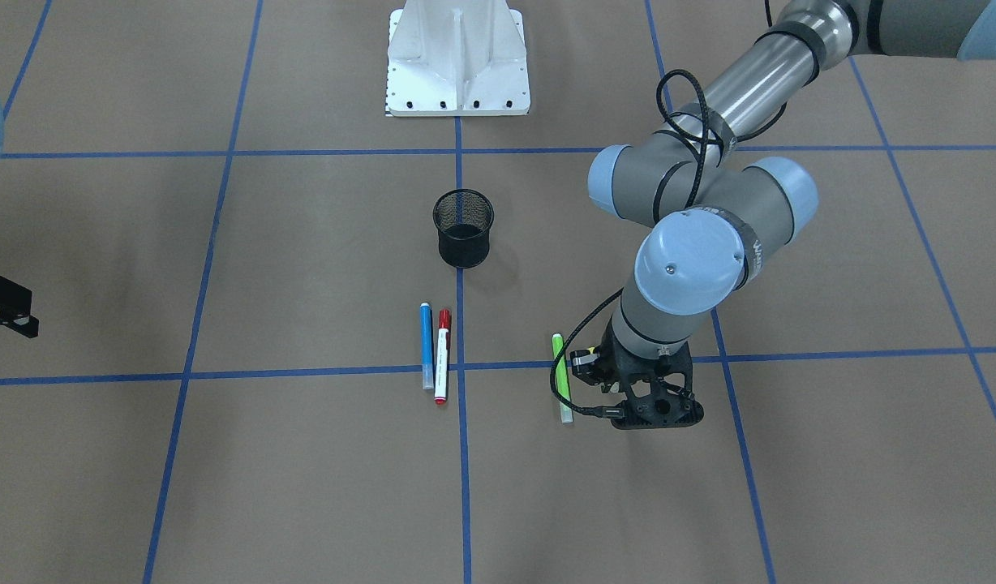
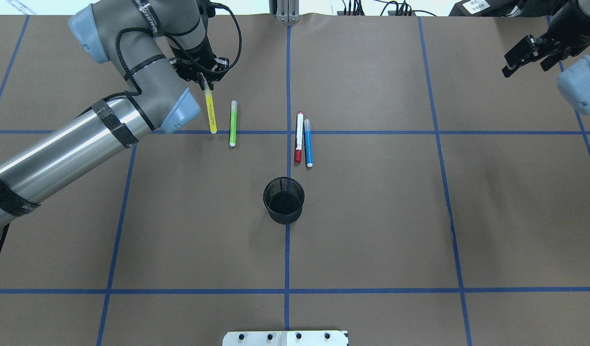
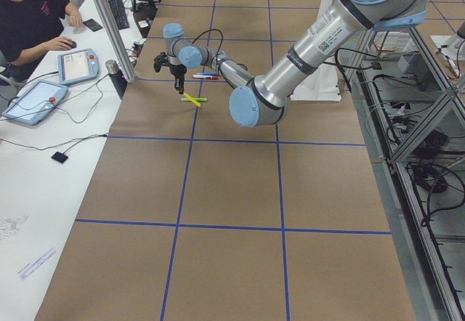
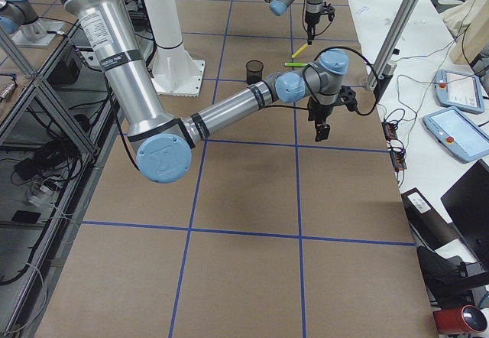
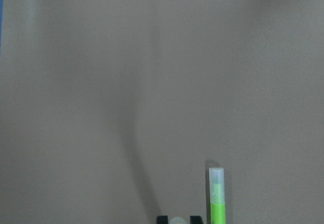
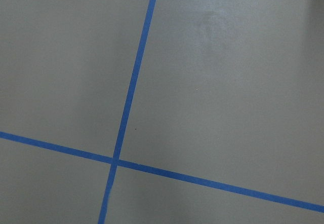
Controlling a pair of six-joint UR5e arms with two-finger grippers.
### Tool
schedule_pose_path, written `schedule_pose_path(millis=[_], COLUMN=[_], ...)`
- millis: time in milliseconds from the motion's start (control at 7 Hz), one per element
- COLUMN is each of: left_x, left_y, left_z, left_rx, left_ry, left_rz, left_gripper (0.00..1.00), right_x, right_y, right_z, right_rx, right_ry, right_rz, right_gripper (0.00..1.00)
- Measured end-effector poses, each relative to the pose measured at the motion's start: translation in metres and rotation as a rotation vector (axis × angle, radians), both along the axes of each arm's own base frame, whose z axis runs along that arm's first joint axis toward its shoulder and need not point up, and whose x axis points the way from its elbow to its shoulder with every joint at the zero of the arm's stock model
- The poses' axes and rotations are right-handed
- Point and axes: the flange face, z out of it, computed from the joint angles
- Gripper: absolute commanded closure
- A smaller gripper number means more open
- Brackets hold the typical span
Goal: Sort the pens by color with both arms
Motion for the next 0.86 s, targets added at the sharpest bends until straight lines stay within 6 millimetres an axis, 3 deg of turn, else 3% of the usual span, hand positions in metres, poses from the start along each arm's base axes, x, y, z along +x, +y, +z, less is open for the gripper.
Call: schedule_pose_path(millis=[286,571,857], left_x=[0.0040,0.0046,-0.0004], left_y=[0.0037,0.0042,0.0079], left_z=[0.0041,0.0057,-0.0007], left_rx=[-0.004,-0.005,0.000], left_ry=[-0.002,-0.002,0.012], left_rz=[0.008,0.010,0.013], left_gripper=[0.67,0.54,0.19], right_x=[0.0001,0.0002,0.0001], right_y=[-0.0001,0.0002,-0.0001], right_z=[0.0003,-0.0005,-0.0021], right_rx=[0.000,0.002,0.004], right_ry=[0.001,0.001,-0.001], right_rz=[0.000,0.001,0.001], right_gripper=[0.01,0.01,0.01])
